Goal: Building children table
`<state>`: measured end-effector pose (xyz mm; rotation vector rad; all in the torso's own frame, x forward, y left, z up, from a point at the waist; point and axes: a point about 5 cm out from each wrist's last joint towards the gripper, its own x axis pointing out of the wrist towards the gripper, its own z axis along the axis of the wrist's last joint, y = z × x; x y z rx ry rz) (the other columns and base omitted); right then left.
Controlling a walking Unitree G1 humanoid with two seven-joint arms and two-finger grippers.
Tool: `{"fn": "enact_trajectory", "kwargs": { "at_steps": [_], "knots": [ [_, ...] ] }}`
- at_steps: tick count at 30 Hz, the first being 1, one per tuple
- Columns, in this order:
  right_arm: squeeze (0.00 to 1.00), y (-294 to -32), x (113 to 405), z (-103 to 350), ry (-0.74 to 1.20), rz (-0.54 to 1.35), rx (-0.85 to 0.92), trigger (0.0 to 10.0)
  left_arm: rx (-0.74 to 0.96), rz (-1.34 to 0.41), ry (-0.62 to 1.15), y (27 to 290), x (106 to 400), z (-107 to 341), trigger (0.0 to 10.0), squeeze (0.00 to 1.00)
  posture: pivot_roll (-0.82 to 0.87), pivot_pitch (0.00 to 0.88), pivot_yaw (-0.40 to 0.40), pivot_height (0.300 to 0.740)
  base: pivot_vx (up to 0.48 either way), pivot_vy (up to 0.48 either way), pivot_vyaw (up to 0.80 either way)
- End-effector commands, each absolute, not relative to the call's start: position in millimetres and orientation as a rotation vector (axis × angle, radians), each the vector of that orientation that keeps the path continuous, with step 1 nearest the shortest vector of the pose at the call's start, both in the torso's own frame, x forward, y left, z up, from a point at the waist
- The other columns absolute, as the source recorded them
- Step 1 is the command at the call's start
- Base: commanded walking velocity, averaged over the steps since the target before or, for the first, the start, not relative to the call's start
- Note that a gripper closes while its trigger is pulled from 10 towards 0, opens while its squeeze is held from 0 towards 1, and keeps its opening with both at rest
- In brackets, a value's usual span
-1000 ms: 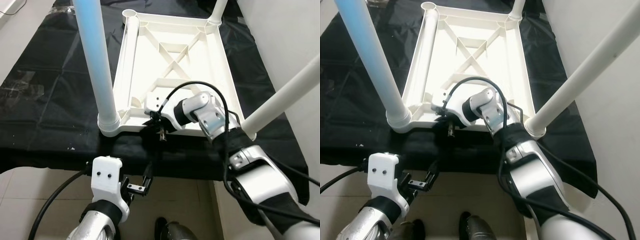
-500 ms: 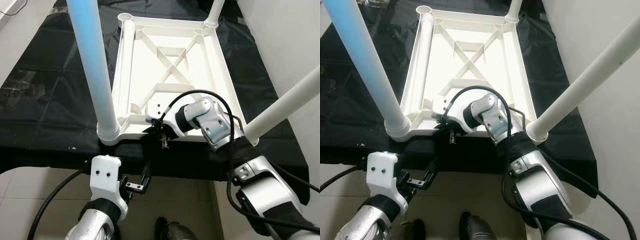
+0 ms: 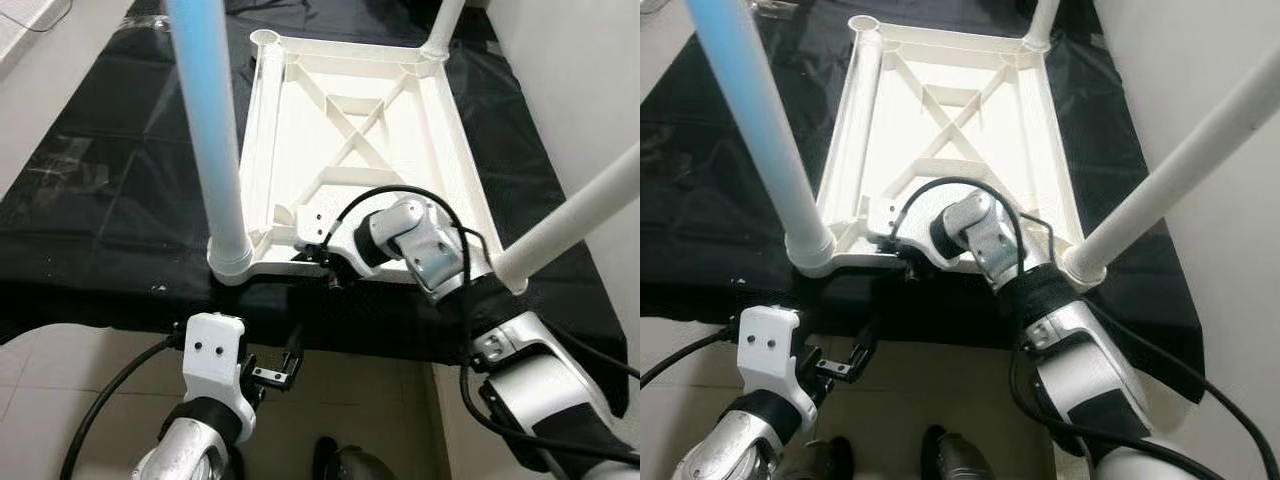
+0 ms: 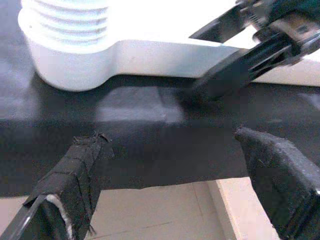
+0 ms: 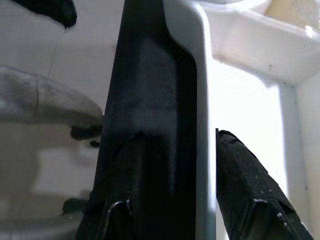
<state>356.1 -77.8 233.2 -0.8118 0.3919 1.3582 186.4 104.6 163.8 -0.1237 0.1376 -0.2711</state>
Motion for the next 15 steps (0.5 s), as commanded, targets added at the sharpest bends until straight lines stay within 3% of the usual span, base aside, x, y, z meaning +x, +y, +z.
{"fn": "enact_trajectory", "kwargs": {
  "at_steps": [1, 15],
  "knots": [
    [0.0, -89, 356, 231, 0.428, 1.362, -0.805, 10.0, -0.11, -0.273, 0.166, 106, 186, 156, 10.0, 0.0, 0.09, 0.24, -0.087, 0.74, 0.0, 0.0, 0.0],
    [0.0, -153, 362, 281, 0.352, 1.207, -0.839, 10.0, -0.08, -0.282, 0.175, 112, 198, 143, 10.0, 0.0, 0.09, 0.171, -0.061, 0.74, 0.0, 0.0, 0.0]
  ]
}}
